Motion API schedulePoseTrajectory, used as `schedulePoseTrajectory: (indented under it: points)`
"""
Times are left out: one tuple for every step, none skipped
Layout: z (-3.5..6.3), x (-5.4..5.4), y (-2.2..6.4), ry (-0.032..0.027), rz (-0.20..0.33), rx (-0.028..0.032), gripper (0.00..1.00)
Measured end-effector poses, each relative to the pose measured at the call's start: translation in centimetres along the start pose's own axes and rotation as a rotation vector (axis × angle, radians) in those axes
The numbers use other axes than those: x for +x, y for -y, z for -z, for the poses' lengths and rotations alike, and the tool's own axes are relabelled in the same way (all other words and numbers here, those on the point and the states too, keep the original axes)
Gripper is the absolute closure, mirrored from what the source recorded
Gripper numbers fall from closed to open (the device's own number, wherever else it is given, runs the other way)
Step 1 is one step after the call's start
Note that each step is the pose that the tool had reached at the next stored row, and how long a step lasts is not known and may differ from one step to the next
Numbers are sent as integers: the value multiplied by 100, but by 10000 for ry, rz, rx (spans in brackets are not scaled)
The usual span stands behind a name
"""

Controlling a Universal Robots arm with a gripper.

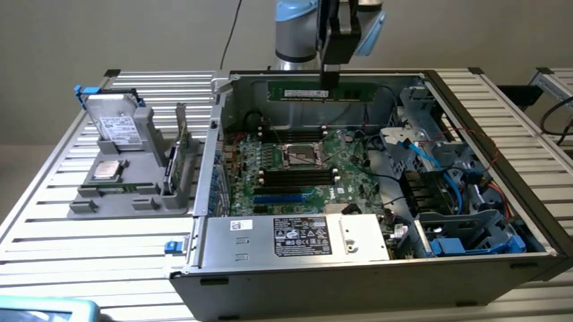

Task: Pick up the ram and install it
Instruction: 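Pick up the ram and move it above insertion slot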

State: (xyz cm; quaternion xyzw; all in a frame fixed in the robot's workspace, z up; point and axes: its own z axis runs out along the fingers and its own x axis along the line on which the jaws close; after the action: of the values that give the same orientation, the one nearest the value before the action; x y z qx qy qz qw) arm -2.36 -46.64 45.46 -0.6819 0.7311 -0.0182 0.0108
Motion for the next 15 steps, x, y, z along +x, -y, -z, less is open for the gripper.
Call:
schedulePoseTrajectory:
  points:
    - [-18, -11, 5, 25, -1, -3, 88]
    - [-36, -22, 4, 53, -9, -5, 88]
    - [-55, -36, 2, 85, -17, -6, 88]
    - [-71, -53, 1, 130, -21, -11, 88]
    - [-85, -70, -1, 179, -24, -14, 88]
    - [-100, -87, -3, 226, -27, -17, 88]
    - [-116, -101, -5, 260, -31, -20, 88]
    - [-133, -111, -6, 278, -39, -21, 88]
    - [-152, -116, -7, 281, -50, -20, 88]
    - [-171, -119, -8, 282, -63, -21, 88]
    - [-189, -121, -11, 281, -78, -21, 88]
    - [-207, -123, -14, 280, -89, -21, 88]
    - [-224, -125, -17, 279, -97, -20, 88]
    - [-242, -128, -22, 278, -103, -21, 88]
    - [-260, -131, -30, 279, -106, -20, 88]
